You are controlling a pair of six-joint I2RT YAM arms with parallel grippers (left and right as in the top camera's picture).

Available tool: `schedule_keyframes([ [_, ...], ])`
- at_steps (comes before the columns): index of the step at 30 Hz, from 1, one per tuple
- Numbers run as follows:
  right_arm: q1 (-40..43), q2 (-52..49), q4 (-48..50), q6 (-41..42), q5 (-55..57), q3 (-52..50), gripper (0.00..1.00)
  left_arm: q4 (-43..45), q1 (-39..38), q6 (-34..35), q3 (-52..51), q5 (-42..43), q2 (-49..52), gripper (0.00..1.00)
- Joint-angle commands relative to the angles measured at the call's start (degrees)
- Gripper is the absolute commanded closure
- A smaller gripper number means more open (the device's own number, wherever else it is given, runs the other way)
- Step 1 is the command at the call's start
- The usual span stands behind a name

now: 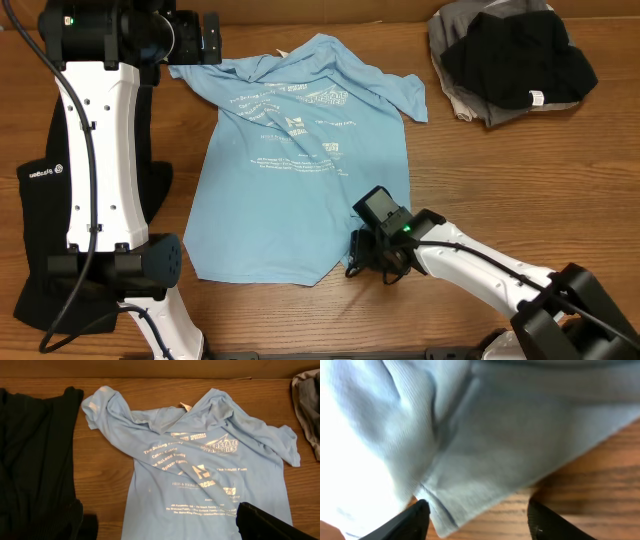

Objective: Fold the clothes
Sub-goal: 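Grasp the lower right hem of the T-shirt with the right gripper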

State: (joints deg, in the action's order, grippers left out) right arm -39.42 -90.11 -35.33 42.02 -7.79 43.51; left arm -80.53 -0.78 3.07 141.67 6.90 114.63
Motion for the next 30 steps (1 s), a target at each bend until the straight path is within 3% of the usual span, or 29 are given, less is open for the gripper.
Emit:
schedule_keyframes([
  [1,-0.2,-7.2,1.7,-1.7,4.9,-2.2,0.36,0.2,-0.5,0.6,-0.2,0.6,0.8,0.00],
  [7,-0.2,-11.9,1.4,-1.7,7.1,-2.1,0.38,0.2,-0.5,0.6,-0.2,0.6,1.5,0.00],
  [15,-0.2,-12.0,-4.0,1.7,8.7,-1.7,0.60,0.3,-0.5,0.6,-0.2,0.6,1.5,0.00],
  [18,-0.2,-12.0,-5.4,4.2,8.2,-1.3,0.75,0.3,-0.5,0.6,-0.2,0.5,1.5,0.00],
  [21,-0.2,-12.0,-6.4,6.3,7.7,-0.7,0.96,0.5,-0.5,0.5,-0.2,0.0,1.5,0.00],
  [30,5.3,-12.0,-14.1,11.9,7.5,4.2,0.96,1.2,-0.5,0.6,-0.2,0.0,1.5,0.00],
])
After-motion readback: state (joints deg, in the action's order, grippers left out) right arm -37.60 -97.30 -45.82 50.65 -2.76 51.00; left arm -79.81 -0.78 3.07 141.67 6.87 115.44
